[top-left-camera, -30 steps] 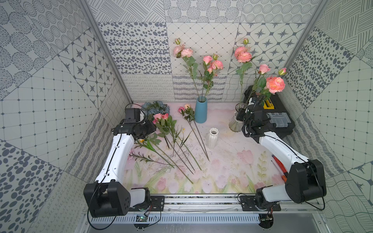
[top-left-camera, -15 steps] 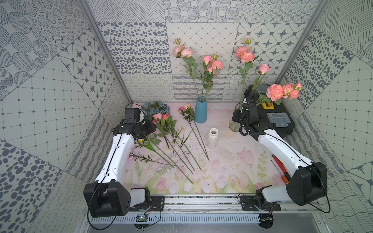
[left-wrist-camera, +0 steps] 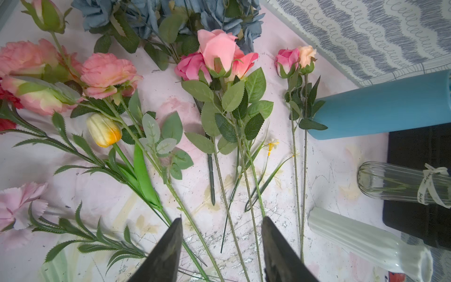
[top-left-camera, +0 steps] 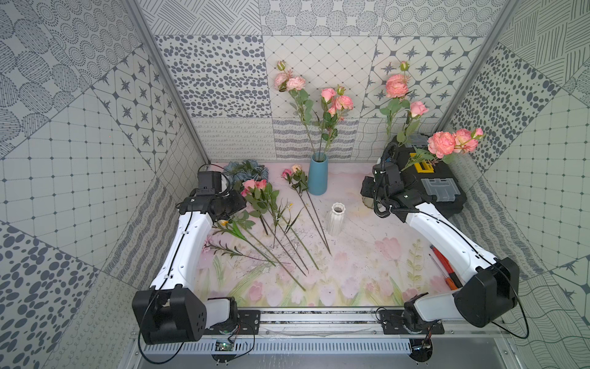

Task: Place the pink flowers into the vase
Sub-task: Place the flower in the vase, then pick up the flower at the center of the board.

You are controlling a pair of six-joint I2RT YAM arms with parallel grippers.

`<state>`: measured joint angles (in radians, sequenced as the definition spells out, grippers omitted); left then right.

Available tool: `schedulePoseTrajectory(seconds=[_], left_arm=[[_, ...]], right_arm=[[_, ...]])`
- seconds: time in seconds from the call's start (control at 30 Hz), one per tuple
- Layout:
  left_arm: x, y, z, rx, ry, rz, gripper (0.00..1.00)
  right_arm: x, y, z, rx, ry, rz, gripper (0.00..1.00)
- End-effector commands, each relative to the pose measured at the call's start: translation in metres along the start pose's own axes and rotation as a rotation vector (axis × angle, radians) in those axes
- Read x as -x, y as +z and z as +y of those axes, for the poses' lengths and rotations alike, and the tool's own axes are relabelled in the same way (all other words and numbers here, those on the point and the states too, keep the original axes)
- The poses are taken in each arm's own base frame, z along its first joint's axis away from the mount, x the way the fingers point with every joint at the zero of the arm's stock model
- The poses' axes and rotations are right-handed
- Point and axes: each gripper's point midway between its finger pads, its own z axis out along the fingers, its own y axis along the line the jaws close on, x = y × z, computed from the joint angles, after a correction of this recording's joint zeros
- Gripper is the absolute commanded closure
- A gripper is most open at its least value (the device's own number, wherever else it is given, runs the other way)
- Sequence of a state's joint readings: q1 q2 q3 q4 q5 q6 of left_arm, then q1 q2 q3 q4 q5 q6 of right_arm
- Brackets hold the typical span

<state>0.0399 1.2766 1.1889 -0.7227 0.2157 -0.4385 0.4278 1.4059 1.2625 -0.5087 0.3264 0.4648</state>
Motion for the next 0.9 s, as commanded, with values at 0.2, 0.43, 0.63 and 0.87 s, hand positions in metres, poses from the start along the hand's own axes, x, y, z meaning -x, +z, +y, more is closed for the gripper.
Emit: schedulePoseTrajectory(seconds=[0.2, 0.43, 0.63, 0.87], left_arm=[[0.008, -0.005, 0.006, 0.039, 0.002, -0.045, 0.49], [0.011, -0.006, 0.01, 0.049, -0.002, -0.062, 0.49], [0.012, 0.0, 0.014, 0.068, -0.018, -0.056, 0.5], [0.014, 0.003, 0.01, 0.059, -0.055, -0.031, 0.5]], right_arm=[[0.011, -0.029, 0.027, 0.126, -0.021, -0.012, 0.47], [0.01, -0.061, 0.076, 0.422, -0.105, -0.041, 0.46], [-0.004, -0.079, 0.102, 0.543, -0.191, -0.035, 0.46], [-0.016, -0.098, 0.114, 0.621, -0.236, -0.049, 0.46]])
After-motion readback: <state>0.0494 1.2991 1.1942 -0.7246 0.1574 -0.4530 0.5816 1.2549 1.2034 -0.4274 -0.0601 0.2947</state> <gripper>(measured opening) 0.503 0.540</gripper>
